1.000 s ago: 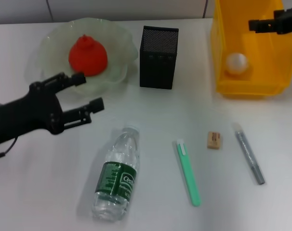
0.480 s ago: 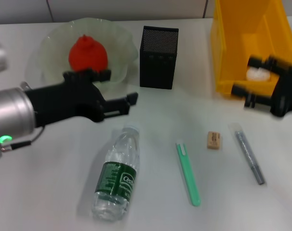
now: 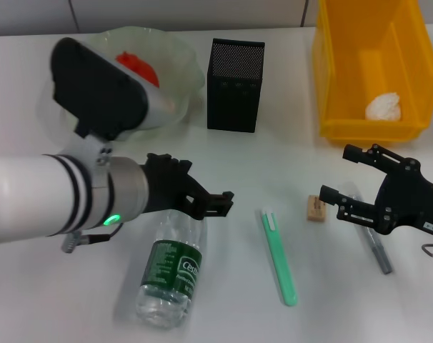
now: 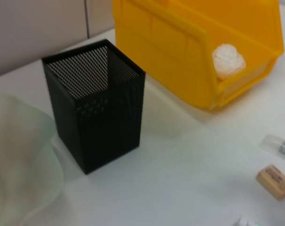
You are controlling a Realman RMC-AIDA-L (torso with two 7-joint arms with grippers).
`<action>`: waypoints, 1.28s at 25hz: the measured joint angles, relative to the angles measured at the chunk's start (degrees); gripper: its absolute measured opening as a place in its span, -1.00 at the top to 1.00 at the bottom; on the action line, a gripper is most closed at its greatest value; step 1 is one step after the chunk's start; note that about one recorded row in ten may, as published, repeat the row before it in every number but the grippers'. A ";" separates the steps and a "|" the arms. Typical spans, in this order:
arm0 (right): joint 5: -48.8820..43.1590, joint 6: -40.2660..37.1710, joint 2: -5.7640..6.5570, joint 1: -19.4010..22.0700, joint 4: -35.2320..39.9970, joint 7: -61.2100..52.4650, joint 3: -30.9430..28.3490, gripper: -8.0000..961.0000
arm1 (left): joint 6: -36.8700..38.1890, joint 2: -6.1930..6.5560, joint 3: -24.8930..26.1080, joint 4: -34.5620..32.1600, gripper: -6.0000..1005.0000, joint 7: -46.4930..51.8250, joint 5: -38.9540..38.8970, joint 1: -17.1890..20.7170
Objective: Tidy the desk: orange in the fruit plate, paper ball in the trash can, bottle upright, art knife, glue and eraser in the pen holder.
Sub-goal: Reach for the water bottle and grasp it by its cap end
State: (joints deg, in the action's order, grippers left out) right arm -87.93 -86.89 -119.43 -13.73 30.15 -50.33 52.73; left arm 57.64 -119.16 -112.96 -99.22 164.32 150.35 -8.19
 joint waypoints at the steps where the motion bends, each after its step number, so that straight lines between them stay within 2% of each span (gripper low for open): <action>1: -0.02 0.33 0.00 -0.07 -0.08 0.02 0.07 -0.70 | 0.00 0.00 0.00 0.00 -0.62 0.00 0.00 0.00; 5: -0.10 0.86 -0.01 -0.35 -0.67 0.16 0.16 -0.70 | -0.88 -0.02 0.00 4.76 -0.60 0.41 0.88 -2.92; 15: -0.26 2.47 -0.02 -1.28 -2.46 0.24 0.28 -0.70 | -3.95 -0.02 1.80 12.32 -0.57 0.56 0.57 -6.62; 26: -0.25 3.01 0.06 -1.39 -2.72 0.30 0.27 -0.70 | -4.55 -0.01 2.42 16.30 -0.54 0.59 -2.49 -8.87; 32: -0.25 3.02 0.08 -1.32 -2.74 0.32 0.26 -0.70 | -1.25 -0.02 3.41 16.82 -0.52 0.62 -3.42 -10.09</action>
State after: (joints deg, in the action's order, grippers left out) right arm -88.19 -83.87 -119.35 -15.05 27.42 -50.01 52.99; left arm 56.38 -119.18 -109.55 -82.40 164.93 146.92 -18.27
